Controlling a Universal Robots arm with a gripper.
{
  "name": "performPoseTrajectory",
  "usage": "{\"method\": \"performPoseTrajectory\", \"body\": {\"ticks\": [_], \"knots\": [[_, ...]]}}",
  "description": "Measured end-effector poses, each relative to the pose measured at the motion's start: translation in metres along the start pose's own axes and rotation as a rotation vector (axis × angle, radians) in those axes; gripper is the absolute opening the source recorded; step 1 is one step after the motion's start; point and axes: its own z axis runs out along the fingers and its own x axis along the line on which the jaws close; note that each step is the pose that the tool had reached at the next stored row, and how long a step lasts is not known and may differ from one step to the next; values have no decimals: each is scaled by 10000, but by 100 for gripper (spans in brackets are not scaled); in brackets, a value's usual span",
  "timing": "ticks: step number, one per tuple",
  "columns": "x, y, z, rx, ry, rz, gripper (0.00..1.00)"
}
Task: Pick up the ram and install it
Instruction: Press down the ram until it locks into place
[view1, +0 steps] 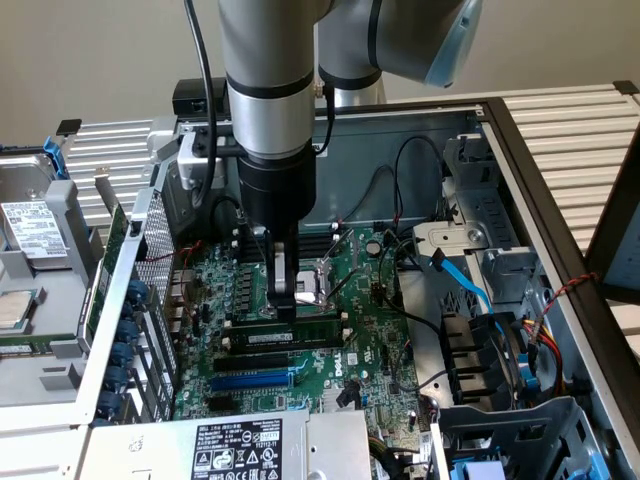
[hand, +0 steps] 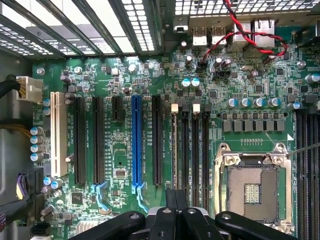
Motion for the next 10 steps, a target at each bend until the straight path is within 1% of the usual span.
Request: {"method": "performPoseTrajectory", "body": {"ticks": [10], "knots": [[-2, 0, 11, 1, 0, 0, 10]]}}
